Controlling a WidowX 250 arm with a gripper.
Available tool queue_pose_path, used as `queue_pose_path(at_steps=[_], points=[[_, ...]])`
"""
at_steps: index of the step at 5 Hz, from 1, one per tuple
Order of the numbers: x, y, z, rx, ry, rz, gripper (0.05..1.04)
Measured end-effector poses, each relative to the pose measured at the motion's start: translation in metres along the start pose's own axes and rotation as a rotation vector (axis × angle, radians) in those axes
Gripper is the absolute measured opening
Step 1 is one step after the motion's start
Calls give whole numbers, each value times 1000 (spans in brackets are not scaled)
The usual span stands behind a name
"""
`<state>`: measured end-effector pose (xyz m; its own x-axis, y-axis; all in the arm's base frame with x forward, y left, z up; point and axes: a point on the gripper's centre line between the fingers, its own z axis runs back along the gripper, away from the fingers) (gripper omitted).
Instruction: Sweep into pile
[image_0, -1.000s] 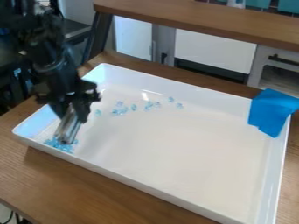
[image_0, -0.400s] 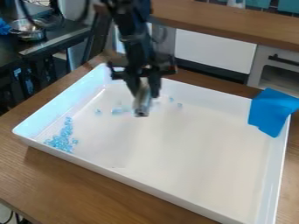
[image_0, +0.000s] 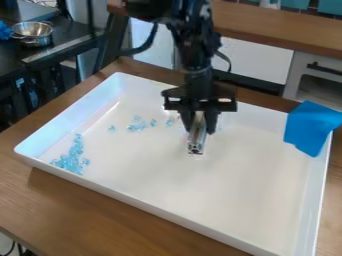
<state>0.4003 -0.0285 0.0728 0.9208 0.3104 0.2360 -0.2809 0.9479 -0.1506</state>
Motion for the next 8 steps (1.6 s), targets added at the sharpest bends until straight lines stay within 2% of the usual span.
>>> queue_pose_path(at_steps=[2, 5, 7, 8], points=[[22, -5, -24, 16, 23, 41, 380], [28, 15, -34, 33, 35, 70, 380], [21, 53, -28, -1, 54, 166, 381], [17, 70, -22, -32, 69, 267, 380]])
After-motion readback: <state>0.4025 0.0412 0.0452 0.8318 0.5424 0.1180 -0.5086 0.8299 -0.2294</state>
